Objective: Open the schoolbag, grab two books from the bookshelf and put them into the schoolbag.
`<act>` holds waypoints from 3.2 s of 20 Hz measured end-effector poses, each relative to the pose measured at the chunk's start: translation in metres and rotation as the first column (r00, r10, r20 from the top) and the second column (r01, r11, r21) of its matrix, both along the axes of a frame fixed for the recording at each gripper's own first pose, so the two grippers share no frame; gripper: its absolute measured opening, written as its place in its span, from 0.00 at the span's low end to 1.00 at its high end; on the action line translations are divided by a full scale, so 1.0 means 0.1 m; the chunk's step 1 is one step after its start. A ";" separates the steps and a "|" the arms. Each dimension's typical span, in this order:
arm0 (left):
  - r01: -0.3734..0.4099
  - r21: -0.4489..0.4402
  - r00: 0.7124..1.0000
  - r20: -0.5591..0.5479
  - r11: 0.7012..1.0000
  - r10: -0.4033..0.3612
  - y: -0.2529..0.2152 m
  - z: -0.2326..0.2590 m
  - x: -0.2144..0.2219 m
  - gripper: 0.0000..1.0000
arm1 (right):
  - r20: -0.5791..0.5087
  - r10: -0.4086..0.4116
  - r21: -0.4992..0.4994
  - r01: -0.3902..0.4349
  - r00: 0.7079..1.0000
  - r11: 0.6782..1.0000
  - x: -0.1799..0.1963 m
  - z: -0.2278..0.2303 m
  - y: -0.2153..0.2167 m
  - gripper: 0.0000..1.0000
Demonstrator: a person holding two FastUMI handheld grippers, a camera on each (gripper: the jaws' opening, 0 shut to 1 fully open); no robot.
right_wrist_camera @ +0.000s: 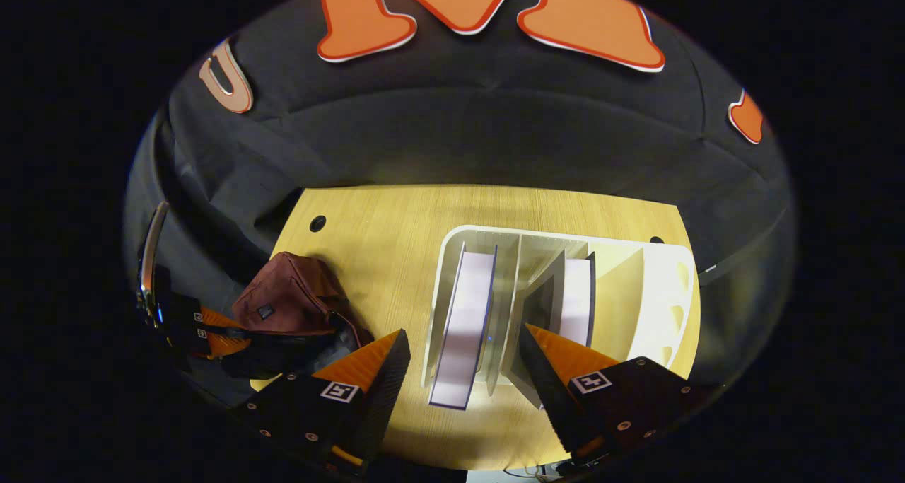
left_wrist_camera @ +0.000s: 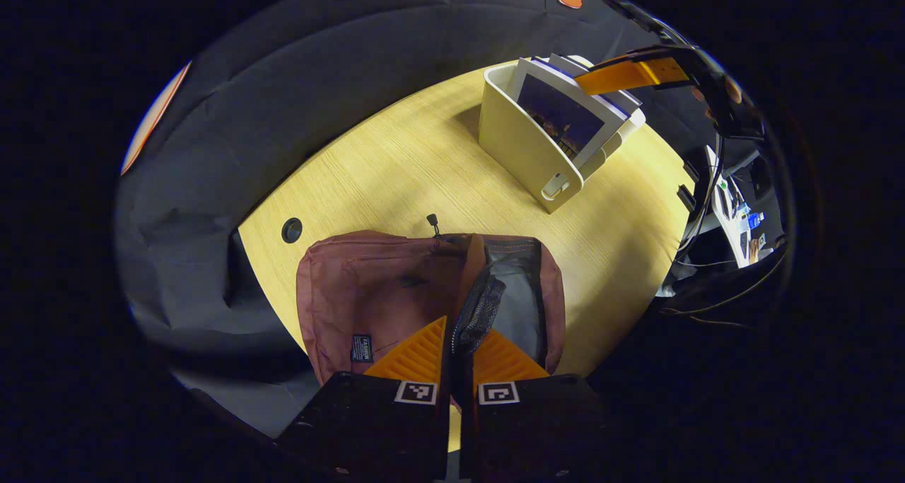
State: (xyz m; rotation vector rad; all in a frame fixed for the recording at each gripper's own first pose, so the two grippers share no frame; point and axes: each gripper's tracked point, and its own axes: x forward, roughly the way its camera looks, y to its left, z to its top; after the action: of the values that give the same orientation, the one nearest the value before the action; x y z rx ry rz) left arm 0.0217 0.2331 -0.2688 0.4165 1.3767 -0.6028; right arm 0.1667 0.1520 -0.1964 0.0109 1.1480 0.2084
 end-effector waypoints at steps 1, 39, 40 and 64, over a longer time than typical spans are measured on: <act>-0.001 0.002 1.000 0.000 1.000 0.001 0.00 0.00 -0.01 0.07 | -0.022 -0.008 -0.013 0.007 1.000 1.000 0.03 -0.07 -0.01 0.91; 0.085 -0.044 0.996 -0.013 0.995 -0.085 -0.18 0.07 -0.20 0.07 | -0.012 -0.159 0.290 0.156 0.987 0.944 -1.34 1.10 -0.09 0.32; 0.085 -0.048 0.996 -0.013 0.995 -0.085 -0.17 0.07 -0.22 0.07 | -0.019 -0.161 0.302 0.159 0.987 0.940 -1.40 1.05 -0.05 0.32; 0.057 -0.108 0.998 -0.005 0.992 -0.057 -0.25 0.08 -0.30 0.04 | -0.254 -0.281 0.681 0.377 0.925 0.627 -1.78 -0.65 1.70 0.30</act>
State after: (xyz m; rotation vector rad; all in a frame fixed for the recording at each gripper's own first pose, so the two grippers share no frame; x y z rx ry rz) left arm -0.0078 0.2082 -0.2611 0.3672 1.3368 -0.7235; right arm -0.0113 0.3221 -0.2610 0.9592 1.0986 0.3243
